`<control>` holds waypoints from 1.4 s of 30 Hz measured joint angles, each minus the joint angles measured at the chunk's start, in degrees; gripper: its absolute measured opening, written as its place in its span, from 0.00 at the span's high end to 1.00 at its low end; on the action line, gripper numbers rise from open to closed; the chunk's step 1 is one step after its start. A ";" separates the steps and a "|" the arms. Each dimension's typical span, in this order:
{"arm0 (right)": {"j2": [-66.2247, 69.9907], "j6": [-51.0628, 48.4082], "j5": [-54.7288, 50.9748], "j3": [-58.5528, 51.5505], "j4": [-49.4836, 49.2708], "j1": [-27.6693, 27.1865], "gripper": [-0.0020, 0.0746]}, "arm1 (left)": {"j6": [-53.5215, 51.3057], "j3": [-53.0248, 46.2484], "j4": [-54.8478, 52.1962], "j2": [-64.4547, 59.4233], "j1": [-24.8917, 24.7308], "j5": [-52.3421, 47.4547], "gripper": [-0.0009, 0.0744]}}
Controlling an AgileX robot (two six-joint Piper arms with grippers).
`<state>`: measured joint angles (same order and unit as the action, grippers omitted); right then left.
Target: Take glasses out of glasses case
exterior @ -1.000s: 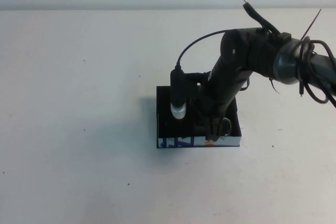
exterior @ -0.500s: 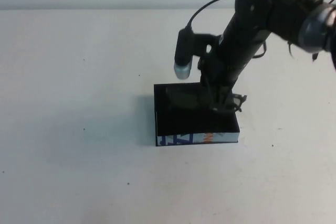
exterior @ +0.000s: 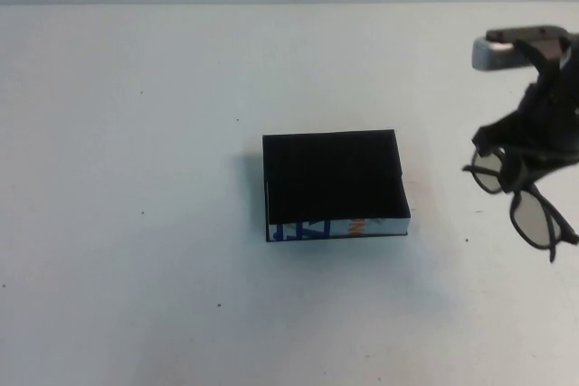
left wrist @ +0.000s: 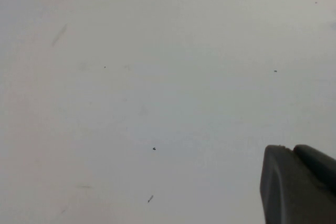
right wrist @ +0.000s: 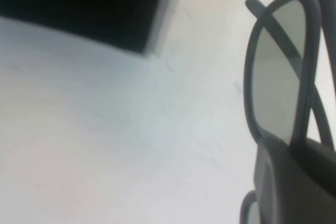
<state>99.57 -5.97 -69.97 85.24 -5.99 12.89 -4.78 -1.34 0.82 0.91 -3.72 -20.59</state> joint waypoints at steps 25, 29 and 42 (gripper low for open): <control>2.86 15.44 29.13 -20.79 5.99 -1.41 0.61 | 0.00 0.00 0.00 0.00 0.00 0.00 0.99; -3.69 13.69 29.22 -21.05 5.99 -1.41 0.57 | 0.00 0.00 0.00 0.00 0.00 0.00 0.99; -41.78 7.65 32.57 -32.69 4.47 -1.49 0.69 | 0.00 0.00 0.00 0.00 0.00 0.00 0.99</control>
<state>57.80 1.68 -37.40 52.55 -1.52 11.40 -4.78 -1.34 0.82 0.91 -3.72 -20.59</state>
